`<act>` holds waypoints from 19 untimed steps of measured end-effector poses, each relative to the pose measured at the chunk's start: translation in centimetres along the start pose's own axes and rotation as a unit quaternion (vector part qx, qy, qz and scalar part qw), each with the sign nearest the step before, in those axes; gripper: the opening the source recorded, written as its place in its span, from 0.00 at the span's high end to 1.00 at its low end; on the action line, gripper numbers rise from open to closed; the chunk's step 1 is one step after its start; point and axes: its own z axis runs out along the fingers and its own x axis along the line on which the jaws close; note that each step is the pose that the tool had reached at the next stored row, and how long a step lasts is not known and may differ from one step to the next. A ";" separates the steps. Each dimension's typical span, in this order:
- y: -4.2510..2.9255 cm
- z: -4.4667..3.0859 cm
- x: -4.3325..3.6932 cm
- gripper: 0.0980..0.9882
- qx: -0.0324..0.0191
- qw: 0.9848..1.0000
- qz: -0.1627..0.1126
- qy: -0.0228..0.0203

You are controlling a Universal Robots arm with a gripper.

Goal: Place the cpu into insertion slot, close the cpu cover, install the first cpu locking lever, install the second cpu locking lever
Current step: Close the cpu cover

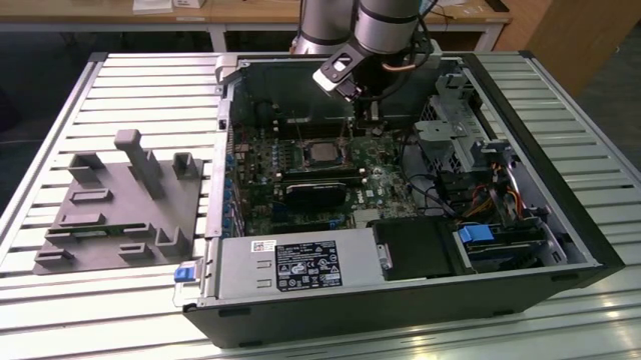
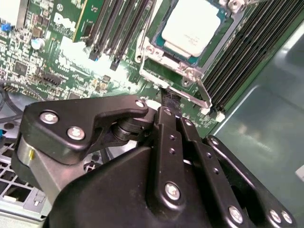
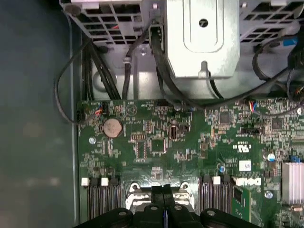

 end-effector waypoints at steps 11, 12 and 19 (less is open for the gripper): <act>-1.01 0.03 -0.03 0.99 -0.005 1.000 0.000 0.000; -1.06 0.03 -0.04 0.99 -0.005 1.000 0.000 0.000; -2.27 0.16 -0.08 0.99 -0.030 1.000 -0.001 0.002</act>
